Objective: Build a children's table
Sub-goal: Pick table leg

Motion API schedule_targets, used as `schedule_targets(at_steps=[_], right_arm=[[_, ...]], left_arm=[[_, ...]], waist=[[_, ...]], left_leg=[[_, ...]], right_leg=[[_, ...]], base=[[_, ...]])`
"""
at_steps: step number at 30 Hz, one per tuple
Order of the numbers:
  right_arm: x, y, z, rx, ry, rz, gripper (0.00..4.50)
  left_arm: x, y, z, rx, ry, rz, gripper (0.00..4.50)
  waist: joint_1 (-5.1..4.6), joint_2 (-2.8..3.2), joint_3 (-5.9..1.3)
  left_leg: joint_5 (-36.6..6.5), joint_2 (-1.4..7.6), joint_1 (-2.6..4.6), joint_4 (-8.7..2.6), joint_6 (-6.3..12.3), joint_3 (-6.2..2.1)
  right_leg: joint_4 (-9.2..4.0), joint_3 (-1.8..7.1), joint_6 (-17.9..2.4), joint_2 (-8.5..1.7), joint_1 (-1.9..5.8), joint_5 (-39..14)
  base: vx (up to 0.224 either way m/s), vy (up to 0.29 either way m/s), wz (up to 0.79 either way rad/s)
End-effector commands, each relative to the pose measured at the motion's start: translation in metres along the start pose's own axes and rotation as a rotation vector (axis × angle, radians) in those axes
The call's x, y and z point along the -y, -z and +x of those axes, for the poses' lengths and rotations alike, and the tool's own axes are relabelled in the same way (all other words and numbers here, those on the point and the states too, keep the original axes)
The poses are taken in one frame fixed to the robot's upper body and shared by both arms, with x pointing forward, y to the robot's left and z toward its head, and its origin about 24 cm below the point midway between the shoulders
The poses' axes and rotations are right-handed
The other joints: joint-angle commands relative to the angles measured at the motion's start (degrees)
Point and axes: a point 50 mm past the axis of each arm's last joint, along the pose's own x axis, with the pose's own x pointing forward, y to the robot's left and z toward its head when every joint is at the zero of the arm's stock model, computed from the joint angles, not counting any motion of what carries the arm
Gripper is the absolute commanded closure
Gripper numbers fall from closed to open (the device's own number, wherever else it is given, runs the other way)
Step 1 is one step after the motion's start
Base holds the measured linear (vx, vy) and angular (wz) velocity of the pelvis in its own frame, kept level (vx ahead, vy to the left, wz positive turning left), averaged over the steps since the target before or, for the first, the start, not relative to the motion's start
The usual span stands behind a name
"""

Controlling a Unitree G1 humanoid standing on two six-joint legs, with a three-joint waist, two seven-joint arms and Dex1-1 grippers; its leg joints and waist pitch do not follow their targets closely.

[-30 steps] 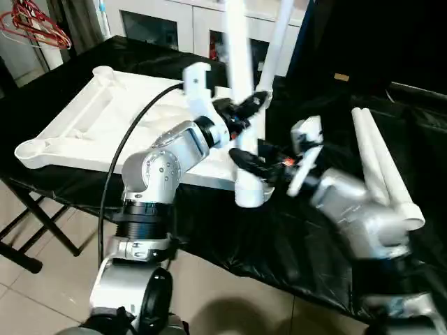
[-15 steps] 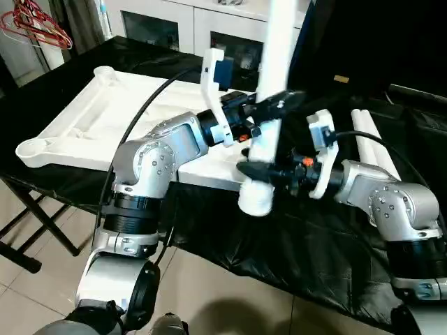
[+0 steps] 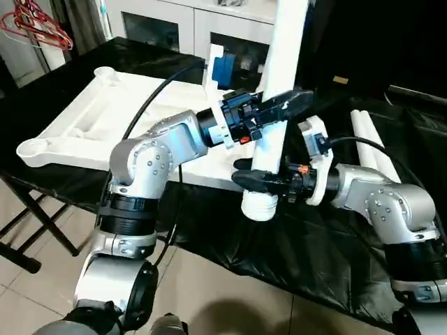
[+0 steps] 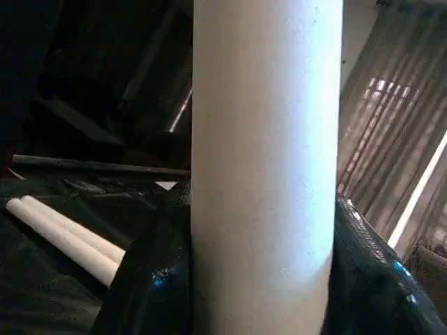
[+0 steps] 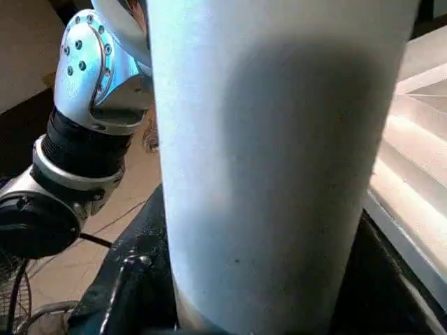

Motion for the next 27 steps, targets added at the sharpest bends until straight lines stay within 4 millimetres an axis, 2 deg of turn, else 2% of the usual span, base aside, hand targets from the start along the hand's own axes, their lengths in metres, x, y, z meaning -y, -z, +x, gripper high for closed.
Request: schedule_targets(at_steps=[1, 2, 4, 5, 8, 10, 11, 12, 13, 14, 15, 20, 22, 25, 27], right_arm=[[0.002, 0.002, -0.003, -0.003, 0.045, 0.005, 2.54], [0.002, 0.002, -0.003, -0.003, 0.045, 0.005, 2.54], [0.002, 0.001, -0.002, 0.011, 0.055, 0.000, 2.54], [0.002, -0.001, 0.003, 0.038, 0.093, -0.023, 2.54], [0.004, -0.002, 0.007, 0.057, 0.138, -0.046, 2.55], [0.007, -0.005, 0.012, 0.077, 0.219, -0.082, 2.55], [0.007, -0.005, 0.012, 0.077, 0.219, -0.082, 2.55], [0.010, -0.007, 0.015, 0.092, 0.283, -0.093, 2.55], [0.010, -0.008, 0.015, 0.095, 0.293, -0.096, 2.55], [0.013, -0.010, 0.019, 0.112, 0.346, -0.112, 2.55], [0.013, -0.012, 0.023, 0.128, 0.390, -0.119, 2.55], [0.012, -0.013, 0.032, 0.145, 0.428, -0.131, 2.57], [0.011, -0.013, 0.034, 0.144, 0.433, -0.136, 2.57], [0.009, -0.012, 0.038, 0.138, 0.455, -0.151, 2.57], [0.010, -0.012, 0.039, 0.135, 0.478, -0.159, 2.57]], left_arm=[[0.008, -0.002, 0.003, 0.002, 0.052, 0.013, 2.64], [0.008, -0.002, 0.003, 0.002, 0.052, 0.013, 2.64], [0.007, -0.001, 0.003, 0.004, 0.029, 0.006, 2.08], [0.000, 0.000, 0.004, 0.018, -0.053, -0.005, 1.94], [-0.006, 0.000, 0.004, 0.019, -0.130, 0.026, 1.84], [-0.016, 0.002, 0.004, 0.001, -0.285, 0.071, 1.54], [-0.016, 0.002, 0.004, 0.001, -0.285, 0.071, 1.54], [-0.021, 0.004, 0.003, -0.009, -0.376, 0.089, 1.52], [-0.022, 0.004, 0.003, -0.008, -0.390, 0.089, 1.52], [-0.026, 0.004, 0.003, 0.002, -0.470, 0.092, 1.52], [-0.028, 0.004, 0.003, 0.011, -0.530, 0.101, 1.52], [-0.029, 0.003, 0.005, 0.031, -0.597, 0.121, 1.52], [-0.029, 0.003, 0.006, 0.040, -0.608, 0.123, 1.87], [-0.028, 0.002, 0.009, 0.074, -0.618, 0.115, 1.97], [-0.027, 0.001, 0.010, 0.099, -0.617, 0.100, 2.28]], waist=[[0.10, -0.63, -4.61], [0.12, -0.60, -4.61], [0.08, -0.58, -4.59], [0.04, -0.49, -4.60], [-0.01, -0.44, -4.62], [-0.09, -0.57, -4.57], [-0.11, -0.53, -4.60], [-0.13, -0.55, -4.58], [-0.18, -0.44, -4.56], [-0.28, -0.68, -4.53], [-0.34, -0.64, -4.58], [-0.39, -0.70, -4.59], [-0.38, -0.70, -4.57], [-0.42, -0.59, -4.58], [-0.51, -0.69, -4.50]], left_leg=[[-5.3, 2.28, 1.14, -3.51, 0.06, -0.70], [-5.3, 2.29, 1.17, -3.50, 0.10, -0.68], [-5.5, 2.31, 1.20, -3.54, -0.03, -0.70], [-5.8, 2.34, 1.15, -3.53, -0.22, -0.68], [-5.9, 2.36, 1.21, -3.63, -0.77, -0.80], [-6.7, 2.43, 1.28, -3.77, -1.42, -0.85], [-6.6, 2.47, 1.30, -3.79, -1.56, -0.87], [-6.7, 2.42, 1.32, -3.80, -1.79, -0.84], [-6.7, 2.50, 1.34, -3.85, -1.91, -0.88], [-6.9, 2.42, 1.29, -3.88, -1.95, -0.89], [-7.1, 2.43, 1.34, -3.91, -2.44, -0.91], [-6.9, 2.30, 1.26, -3.94, -2.52, -0.91], [-6.9, 2.28, 1.29, -3.93, -2.49, -0.88], [-6.9, 2.28, 1.28, -3.94, -2.59, -0.91], [-7.2, 2.25, 1.29, -3.96, -2.66, -0.90]], right_leg=[[-3.72, 2.66, -10.4, -4.30, 3.28, -4.5], [-3.73, 2.68, -10.4, -4.31, 3.24, -4.4], [-3.75, 2.66, -10.5, -4.32, 3.22, -4.4], [-3.71, 2.69, -10.6, -4.32, 3.23, -4.4], [-3.80, 2.63, -10.4, -4.35, 3.20, -4.8], [-3.98, 2.68, -9.1, -4.34, 3.18, -5.9], [-3.97, 2.72, -8.9, -4.35, 3.11, -5.9], [-4.02, 2.72, -8.6, -4.35, 3.13, -6.2], [-4.01, 2.74, -8.3, -4.30, 2.97, -6.2], [-4.06, 2.70, -8.2, -4.27, 3.06, -6.4], [-4.08, 2.71, -7.7, -4.35, 3.03, -6.8], [-4.10, 2.74, -6.9, -4.25, 3.08, -6.1], [-4.09, 2.76, -6.8, -4.17, 3.01, -5.3], [-3.99, 2.74, -7.0, -4.13, 3.04, -4.5], [-4.06, 2.76, -7.1, -4.12, 3.06, -4.4]], base=[[0.000, 0.000, 0.00], [0.000, 0.000, 0.00], [0.000, 0.000, 0.00], [0.000, 0.000, 0.00], [0.000, 0.000, 0.00], [0.000, 0.000, 0.00], [0.000, 0.000, 0.00], [0.000, 0.000, 0.00], [0.000, 0.000, 0.00], [0.000, 0.000, 0.00], [0.000, 0.000, 0.00], [0.000, 0.000, 0.00], [0.000, 0.000, 0.00], [0.000, 0.000, 0.00], [0.000, 0.000, 0.00]])
